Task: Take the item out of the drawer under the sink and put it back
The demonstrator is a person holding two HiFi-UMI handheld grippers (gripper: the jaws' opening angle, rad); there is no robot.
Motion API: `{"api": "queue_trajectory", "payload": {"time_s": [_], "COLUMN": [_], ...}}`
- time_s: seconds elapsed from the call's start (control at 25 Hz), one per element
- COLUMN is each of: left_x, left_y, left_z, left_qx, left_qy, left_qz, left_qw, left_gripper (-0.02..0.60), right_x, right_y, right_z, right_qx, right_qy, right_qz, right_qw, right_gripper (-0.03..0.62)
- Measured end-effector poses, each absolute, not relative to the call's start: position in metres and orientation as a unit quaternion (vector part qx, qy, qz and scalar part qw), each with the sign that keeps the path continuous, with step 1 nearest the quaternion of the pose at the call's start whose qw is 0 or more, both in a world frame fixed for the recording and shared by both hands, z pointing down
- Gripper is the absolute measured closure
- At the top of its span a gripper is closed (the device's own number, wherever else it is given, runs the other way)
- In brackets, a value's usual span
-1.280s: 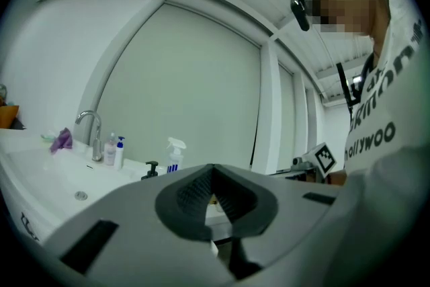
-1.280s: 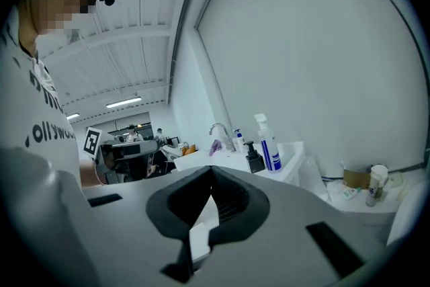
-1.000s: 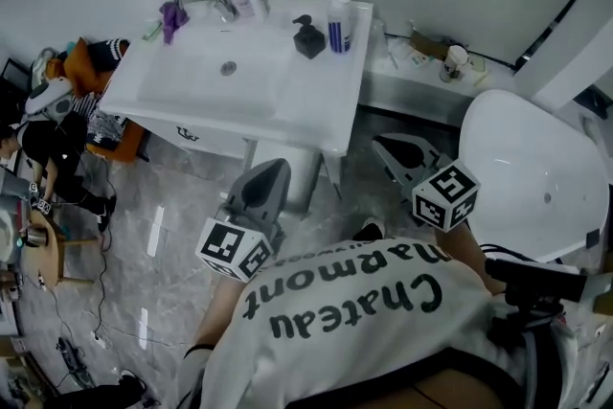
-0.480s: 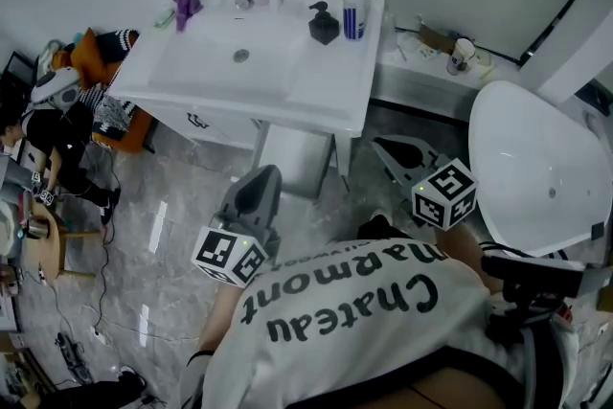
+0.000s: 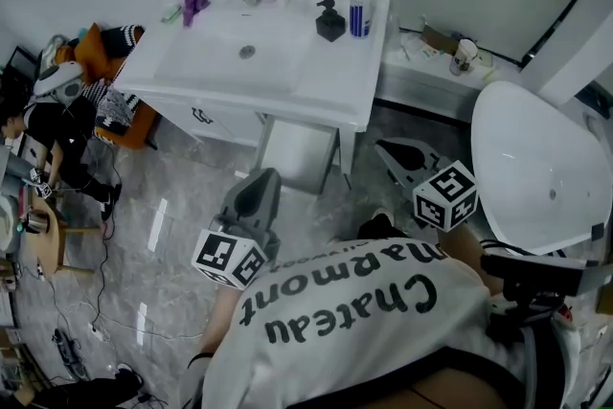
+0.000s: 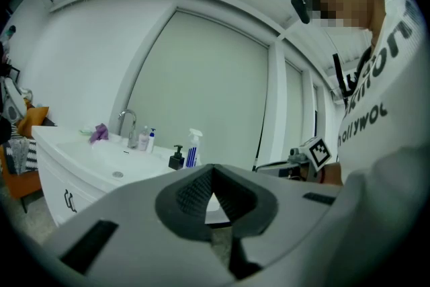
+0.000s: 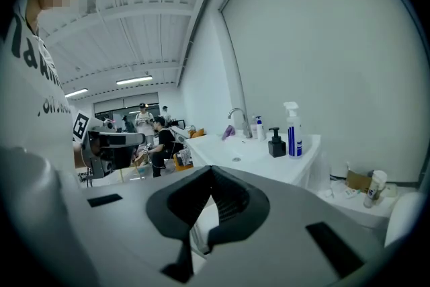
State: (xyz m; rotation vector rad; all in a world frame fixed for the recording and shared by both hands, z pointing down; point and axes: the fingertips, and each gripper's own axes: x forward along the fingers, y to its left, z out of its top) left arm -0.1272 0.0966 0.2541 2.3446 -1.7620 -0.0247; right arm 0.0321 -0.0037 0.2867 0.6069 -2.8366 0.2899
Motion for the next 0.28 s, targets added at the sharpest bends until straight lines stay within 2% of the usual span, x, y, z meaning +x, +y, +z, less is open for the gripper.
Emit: {"api": "queue_trajectory", "payload": {"time_s": [0.28], "left_x": [-0.123], "left_y": [0.106], "left_z": [0.251], "left_qx": [0.798], "left_qy": [-0.595], "left_qz": [-0.011], "left_qw": [0.097], "left_gripper": [0.572], "right_x": [0.035], "right_y": [0.01], "right_z": [0.287], "right_qx": [0.201], "right_qy": [-0.968], "right_qz": [0.094], "right_qw": [0.119], "right_gripper": [0.583]}}
